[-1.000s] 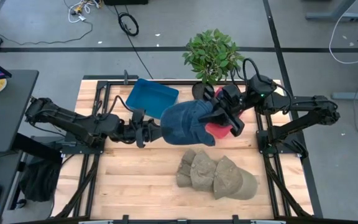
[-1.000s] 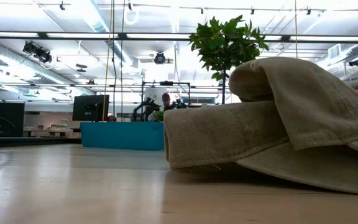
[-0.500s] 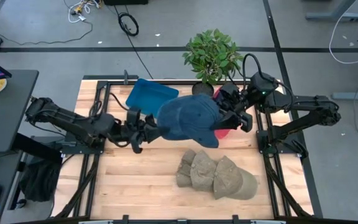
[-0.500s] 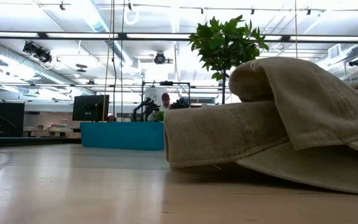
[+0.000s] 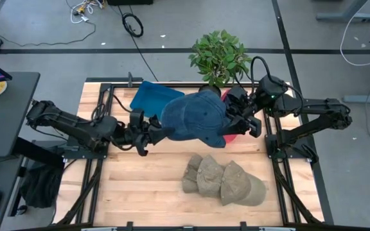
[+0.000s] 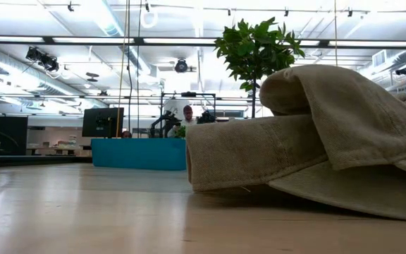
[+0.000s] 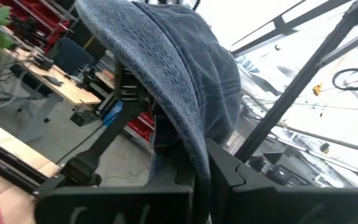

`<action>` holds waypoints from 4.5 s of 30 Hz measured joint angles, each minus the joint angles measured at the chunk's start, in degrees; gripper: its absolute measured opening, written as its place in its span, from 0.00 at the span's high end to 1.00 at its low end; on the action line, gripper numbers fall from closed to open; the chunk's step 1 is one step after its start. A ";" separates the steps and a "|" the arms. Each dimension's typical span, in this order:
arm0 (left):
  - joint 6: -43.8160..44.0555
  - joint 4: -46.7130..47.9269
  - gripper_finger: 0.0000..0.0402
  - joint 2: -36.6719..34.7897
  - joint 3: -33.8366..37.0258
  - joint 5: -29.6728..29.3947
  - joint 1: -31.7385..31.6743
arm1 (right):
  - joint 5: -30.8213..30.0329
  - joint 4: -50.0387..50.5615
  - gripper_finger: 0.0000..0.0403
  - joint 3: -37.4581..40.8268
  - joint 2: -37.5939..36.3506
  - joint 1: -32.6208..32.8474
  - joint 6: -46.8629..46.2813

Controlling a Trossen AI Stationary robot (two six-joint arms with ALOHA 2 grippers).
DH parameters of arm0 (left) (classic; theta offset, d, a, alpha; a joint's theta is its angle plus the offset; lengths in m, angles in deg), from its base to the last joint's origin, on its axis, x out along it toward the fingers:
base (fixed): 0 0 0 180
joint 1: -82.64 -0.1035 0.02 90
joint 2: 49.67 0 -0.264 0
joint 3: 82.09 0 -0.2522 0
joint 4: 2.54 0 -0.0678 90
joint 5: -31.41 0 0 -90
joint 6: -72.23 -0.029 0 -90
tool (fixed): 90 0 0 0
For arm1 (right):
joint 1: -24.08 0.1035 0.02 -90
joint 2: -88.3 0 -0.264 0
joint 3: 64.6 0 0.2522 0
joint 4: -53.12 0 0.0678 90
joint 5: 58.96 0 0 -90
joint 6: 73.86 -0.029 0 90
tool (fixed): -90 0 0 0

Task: Pick & Place hat
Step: Put the blue cap into the red bin

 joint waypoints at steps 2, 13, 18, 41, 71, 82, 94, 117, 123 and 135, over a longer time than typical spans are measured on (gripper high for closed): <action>-0.56 0.23 0.97 0.00 0.00 -0.23 0.00 | 0.60 -0.33 0.53 0.00 0.00 0.10 0.00; -1.31 0.99 0.97 0.00 -0.01 -0.87 0.02 | 2.43 -0.25 0.93 0.00 0.00 0.00 -0.12; -1.41 1.83 0.93 0.02 -0.02 -0.91 0.02 | 2.64 -0.20 0.92 0.00 0.00 -0.12 -1.97; -8.43 10.39 0.30 0.00 -0.09 -0.37 0.09 | 3.71 25.42 0.93 -0.07 -11.79 -5.68 -2.43; -6.84 13.26 0.30 -0.04 -0.09 -0.32 0.87 | -17.96 76.03 0.93 -0.07 -6.90 -13.05 42.28; -4.20 14.45 0.30 -0.04 -0.09 -0.30 0.87 | -22.46 78.56 0.93 -0.07 -2.73 -16.49 53.31; -3.91 15.13 0.30 -0.04 -0.09 -0.35 0.87 | -26.81 79.38 0.93 -0.07 -3.40 -22.91 56.47; -3.97 15.41 0.30 -0.04 -0.07 -2.49 0.72 | -26.78 78.50 0.93 -0.04 -3.45 -25.78 61.79; -3.99 15.41 0.30 -0.04 -0.07 -2.50 0.72 | -26.96 78.53 0.93 -0.04 -2.66 -25.80 62.84; -4.04 15.44 0.30 -0.04 -0.07 -2.49 0.72 | -29.10 78.51 0.93 0.00 3.10 -25.76 64.94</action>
